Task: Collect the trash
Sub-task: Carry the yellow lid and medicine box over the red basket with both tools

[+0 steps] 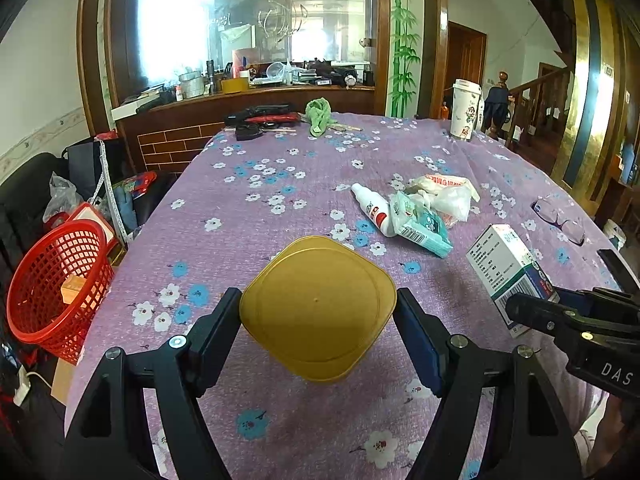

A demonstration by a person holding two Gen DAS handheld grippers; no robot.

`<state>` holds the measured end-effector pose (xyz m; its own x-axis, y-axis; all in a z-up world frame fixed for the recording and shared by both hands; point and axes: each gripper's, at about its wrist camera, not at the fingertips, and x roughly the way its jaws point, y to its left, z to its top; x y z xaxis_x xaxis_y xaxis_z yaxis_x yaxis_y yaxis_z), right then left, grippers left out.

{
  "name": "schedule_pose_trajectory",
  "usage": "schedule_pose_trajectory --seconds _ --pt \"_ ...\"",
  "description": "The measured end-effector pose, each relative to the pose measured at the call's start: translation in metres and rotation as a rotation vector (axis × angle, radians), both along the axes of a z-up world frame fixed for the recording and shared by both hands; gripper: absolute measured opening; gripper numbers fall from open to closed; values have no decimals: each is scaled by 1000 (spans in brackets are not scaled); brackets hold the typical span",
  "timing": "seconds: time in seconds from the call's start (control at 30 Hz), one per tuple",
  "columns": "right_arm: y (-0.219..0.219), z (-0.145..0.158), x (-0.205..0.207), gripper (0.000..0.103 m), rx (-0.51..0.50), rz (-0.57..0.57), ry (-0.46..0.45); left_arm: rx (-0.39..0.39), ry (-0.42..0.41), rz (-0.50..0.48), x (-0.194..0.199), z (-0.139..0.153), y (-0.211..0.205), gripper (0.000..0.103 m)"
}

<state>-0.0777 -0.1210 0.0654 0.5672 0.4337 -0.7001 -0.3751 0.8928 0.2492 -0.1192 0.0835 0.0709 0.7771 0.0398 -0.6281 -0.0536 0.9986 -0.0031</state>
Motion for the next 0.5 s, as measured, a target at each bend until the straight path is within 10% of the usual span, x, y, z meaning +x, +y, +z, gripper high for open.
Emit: schedule_pose_trajectory --seconds 0.5 --pt "11 13 -11 37 -12 26 -26 -15 -31 25 -18 10 12 75"
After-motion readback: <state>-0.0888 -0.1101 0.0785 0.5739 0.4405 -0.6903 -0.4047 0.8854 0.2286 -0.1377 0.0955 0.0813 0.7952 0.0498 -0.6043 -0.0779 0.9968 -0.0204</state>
